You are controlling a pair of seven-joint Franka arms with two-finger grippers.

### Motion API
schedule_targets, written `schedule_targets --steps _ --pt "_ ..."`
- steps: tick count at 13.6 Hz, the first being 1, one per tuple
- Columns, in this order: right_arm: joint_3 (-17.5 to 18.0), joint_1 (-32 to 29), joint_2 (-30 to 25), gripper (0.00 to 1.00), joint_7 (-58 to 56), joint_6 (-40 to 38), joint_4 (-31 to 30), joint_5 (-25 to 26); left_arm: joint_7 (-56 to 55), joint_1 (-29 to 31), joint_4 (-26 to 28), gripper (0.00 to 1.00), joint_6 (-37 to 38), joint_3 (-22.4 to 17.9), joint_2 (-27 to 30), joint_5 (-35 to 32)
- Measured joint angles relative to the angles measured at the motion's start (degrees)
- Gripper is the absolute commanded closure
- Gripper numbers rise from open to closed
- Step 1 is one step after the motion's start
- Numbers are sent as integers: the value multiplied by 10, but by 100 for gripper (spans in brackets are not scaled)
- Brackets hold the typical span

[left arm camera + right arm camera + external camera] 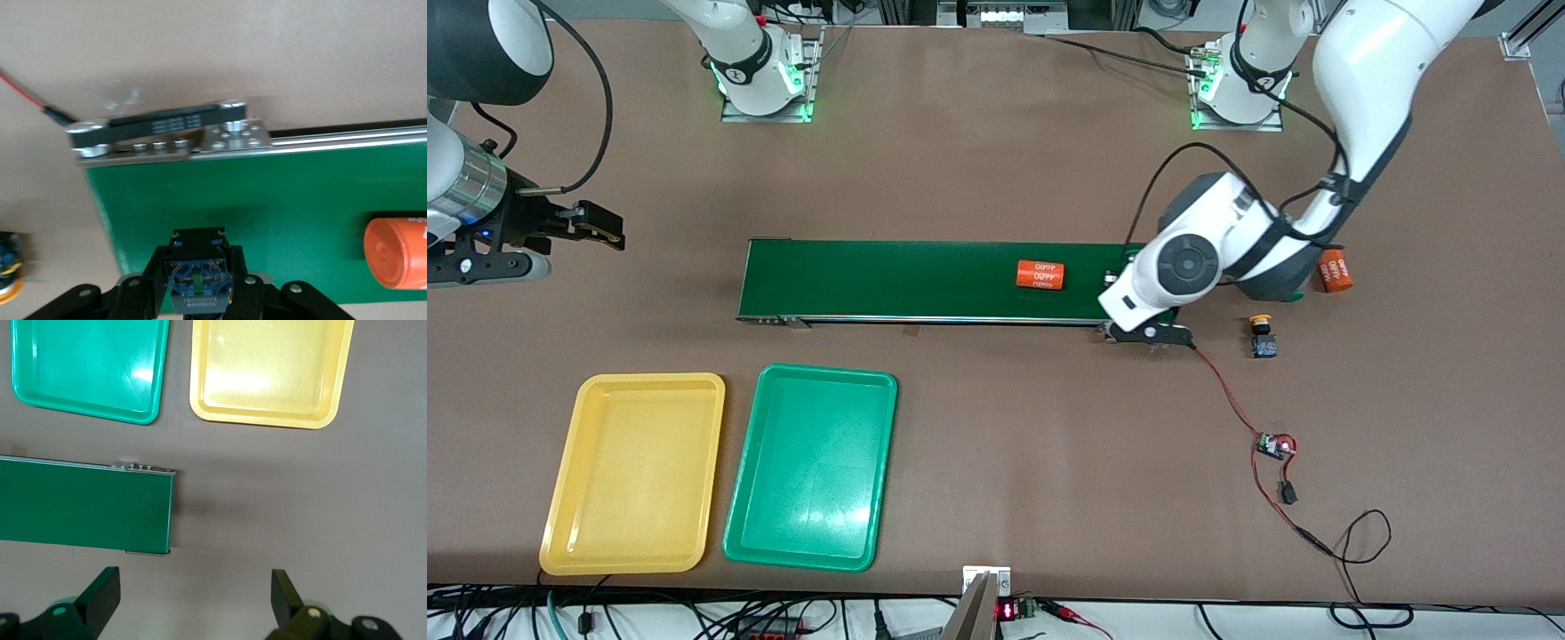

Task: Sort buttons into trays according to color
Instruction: 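Place the green-capped button on the conveyor belt with the left gripper, then return the left gripper to the button cluster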

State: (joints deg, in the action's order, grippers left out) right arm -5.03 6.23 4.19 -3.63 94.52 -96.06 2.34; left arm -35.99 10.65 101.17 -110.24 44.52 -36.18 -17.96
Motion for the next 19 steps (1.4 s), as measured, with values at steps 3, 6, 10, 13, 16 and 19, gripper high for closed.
schedule_targets --steps 3,6,10,13,16,19 --pt "0 0 0 0 0 0 0 0 -2 4 2 4 -22 -3 -13 0" --pt "0 0 0 0 0 0 0 0 -30 6 1 0 -27 -1 -17 0" --pt "1 1 0 0 0 0 0 0 -44 14 -20 0 -20 5 -1 0" --pt "2 2 0 0 0 1 0 0 -41 37 -72 0 84 4 27 -2" --pt "3 3 0 0 0 1 0 0 -5 84 -100 0 150 1 36 -27" --pt "3 4 0 0 0 1 0 0 28 143 -84 0 191 -9 22 -40"
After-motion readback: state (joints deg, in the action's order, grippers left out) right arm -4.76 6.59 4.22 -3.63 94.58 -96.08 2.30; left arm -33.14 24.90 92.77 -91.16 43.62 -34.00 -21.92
